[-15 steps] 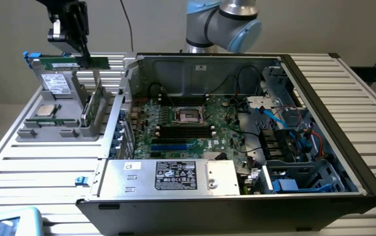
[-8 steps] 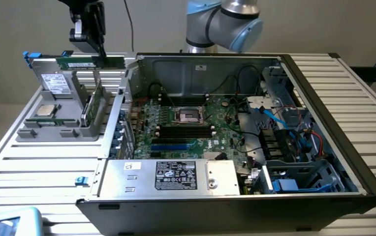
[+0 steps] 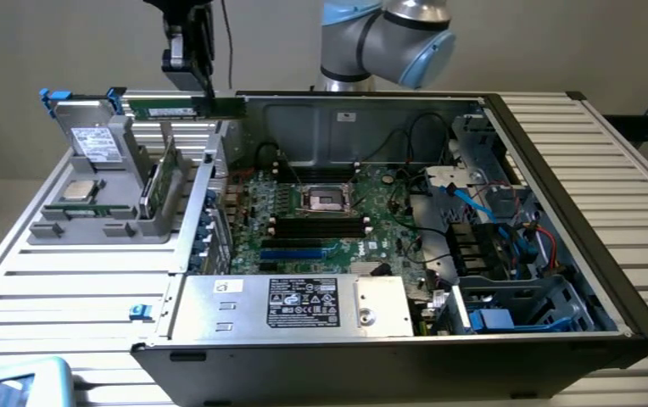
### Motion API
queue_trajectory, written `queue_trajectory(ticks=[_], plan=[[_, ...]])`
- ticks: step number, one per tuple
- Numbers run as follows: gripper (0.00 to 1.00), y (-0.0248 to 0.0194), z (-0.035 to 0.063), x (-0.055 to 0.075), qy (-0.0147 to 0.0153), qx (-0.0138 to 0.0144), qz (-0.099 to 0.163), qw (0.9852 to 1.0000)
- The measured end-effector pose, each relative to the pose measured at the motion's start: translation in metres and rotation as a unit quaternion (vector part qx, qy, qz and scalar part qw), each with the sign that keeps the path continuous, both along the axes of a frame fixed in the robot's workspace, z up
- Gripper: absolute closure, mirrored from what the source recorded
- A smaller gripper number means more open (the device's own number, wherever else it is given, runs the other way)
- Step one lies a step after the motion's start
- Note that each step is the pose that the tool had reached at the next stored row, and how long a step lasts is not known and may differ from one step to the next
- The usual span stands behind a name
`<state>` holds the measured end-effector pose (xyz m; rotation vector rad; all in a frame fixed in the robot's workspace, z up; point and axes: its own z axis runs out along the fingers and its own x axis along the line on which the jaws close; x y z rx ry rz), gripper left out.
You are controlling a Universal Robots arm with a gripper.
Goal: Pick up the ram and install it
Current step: 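Pick up the ram and move it above insertion slot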
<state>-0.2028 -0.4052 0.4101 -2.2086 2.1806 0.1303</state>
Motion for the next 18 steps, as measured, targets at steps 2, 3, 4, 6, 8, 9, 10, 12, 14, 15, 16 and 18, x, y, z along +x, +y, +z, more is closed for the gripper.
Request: queue_trajectory(ticks=[2,3,4,6,8,9,10,12,14,15,16,18], plan=[[0.85,0.0,0.0,0.009,0.0,0.0,0.0,1.0],[0.85,0.0,0.0,0.014,0.0,0.0,0.0,1.0],[0.85,0.0,0.0,0.018,0.0,0.0,0.0,1.0],[0.85,0.0,0.0,0.027,0.0,0.0,0.0,1.0],[0.85,0.0,0.0,0.037,0.0,0.0,0.0,1.0],[0.85,0.0,0.0,0.041,0.0,0.0,0.0,1.0],[0.85,0.0,0.0,0.046,0.0,-0.0001,0.0,1.0],[0.85,0.0,0.0,0.055,0.0,-0.0006,0.0,1.0],[0.85,0.0,-0.0001,0.064,0.0,-0.0017,0.0,1.0],[0.85,0.0,-0.0002,0.068,0.0,-0.0023,0.0,1.0],[0.85,0.0,-0.0002,0.073,0.0,-0.0031,0.0,1.0],[0.85,0.0,-0.0006,0.082,0.0,-0.0048,0.0,1.0]])
